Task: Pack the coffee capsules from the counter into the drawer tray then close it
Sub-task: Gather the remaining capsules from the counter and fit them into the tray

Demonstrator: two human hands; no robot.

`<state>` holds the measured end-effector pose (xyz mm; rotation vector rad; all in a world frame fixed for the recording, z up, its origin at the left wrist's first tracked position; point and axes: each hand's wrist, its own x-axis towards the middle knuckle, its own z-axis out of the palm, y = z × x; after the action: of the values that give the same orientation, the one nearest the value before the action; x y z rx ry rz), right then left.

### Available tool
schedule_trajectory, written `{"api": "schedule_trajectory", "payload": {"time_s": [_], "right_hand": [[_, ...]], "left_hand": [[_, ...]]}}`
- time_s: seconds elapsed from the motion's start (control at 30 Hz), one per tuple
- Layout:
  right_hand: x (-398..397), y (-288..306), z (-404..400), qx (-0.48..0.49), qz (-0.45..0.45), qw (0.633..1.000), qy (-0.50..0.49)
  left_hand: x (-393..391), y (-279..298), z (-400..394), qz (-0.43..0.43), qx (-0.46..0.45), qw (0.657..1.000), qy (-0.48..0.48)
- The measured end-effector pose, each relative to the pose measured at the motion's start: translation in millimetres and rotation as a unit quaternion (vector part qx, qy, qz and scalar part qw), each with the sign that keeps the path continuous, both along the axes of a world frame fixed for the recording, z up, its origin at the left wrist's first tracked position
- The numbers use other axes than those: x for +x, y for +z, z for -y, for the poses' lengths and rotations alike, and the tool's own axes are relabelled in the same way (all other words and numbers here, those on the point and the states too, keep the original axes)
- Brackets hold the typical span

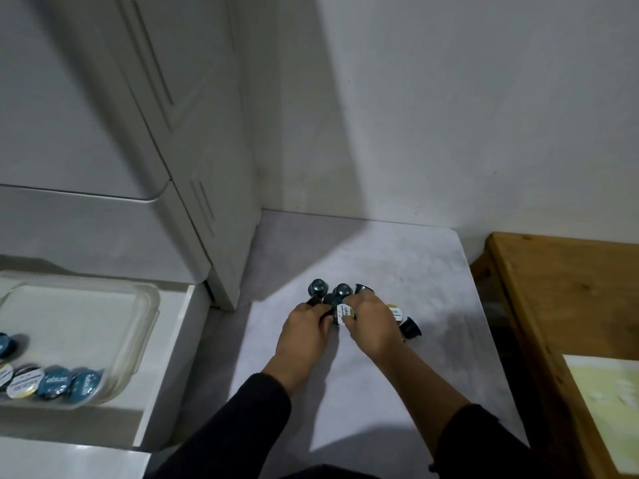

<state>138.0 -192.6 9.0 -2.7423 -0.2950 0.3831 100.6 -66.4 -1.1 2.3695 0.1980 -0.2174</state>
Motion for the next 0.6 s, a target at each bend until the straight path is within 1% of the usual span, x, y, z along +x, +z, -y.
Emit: {"api": "schedule_trajectory", "payload": {"time_s": [0.13, 0.43, 0.6], "right_hand": [[4.2, -5.2, 0.6, 0.01, 0.008, 1.0, 0.006], [7.5, -11.4, -1.3, 0.027, 0.029, 0.999, -0.004], [6.3, -13.0, -0.3, 0.051, 0.039, 0.998, -0.012]], "left_hand": [[1.2, -2.2, 0.5, 0.017, -0.009, 0.999, 0.036], [-1.5, -2.1, 0.0, 0.014, -0.058, 0.994, 0.095], [-6.5, -3.7, -4.3, 0.026, -0.041, 0.995, 0.091]]}}
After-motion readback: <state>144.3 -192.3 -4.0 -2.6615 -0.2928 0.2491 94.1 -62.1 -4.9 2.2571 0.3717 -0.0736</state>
